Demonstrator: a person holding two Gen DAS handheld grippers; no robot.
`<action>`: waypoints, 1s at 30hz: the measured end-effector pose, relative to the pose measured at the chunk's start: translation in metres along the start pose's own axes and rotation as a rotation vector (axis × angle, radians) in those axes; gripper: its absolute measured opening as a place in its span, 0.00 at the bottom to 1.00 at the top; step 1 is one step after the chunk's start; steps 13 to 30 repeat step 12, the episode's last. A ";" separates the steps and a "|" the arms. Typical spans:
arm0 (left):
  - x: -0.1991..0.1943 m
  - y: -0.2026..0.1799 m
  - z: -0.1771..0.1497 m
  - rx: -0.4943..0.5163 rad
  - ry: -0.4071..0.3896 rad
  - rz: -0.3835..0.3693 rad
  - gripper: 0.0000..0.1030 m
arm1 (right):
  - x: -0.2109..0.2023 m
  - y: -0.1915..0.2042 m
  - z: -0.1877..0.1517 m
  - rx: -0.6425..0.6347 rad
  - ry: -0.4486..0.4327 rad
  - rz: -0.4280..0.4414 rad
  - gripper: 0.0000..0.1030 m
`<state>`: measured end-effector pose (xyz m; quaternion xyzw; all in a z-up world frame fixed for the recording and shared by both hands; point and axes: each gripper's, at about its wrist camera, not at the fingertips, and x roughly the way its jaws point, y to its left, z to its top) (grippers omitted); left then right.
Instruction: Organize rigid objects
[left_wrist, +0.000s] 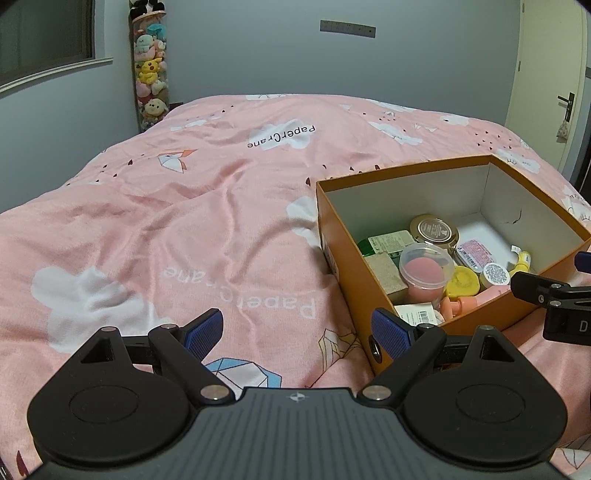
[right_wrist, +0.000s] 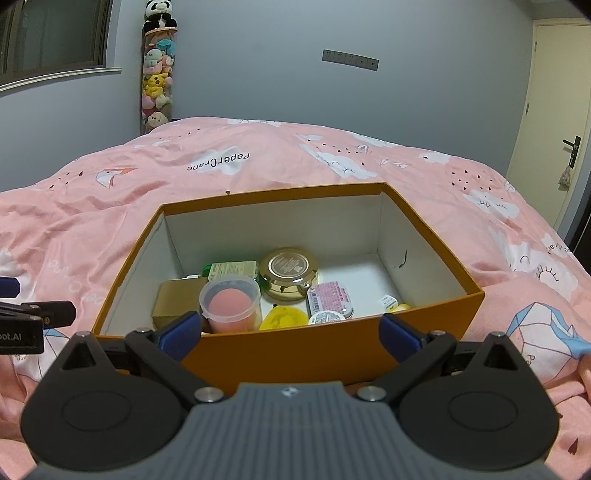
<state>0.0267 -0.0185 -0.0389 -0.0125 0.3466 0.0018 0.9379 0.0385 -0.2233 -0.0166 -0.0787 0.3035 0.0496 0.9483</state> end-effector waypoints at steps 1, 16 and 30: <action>0.000 0.000 0.000 0.000 0.000 0.001 1.00 | 0.000 0.000 0.000 0.000 0.000 -0.001 0.97; 0.000 0.000 0.000 0.002 0.000 0.001 1.00 | 0.002 0.002 -0.002 0.004 0.010 -0.002 0.97; 0.000 0.000 0.000 0.002 0.000 0.001 1.00 | 0.002 0.002 -0.002 0.004 0.010 -0.002 0.97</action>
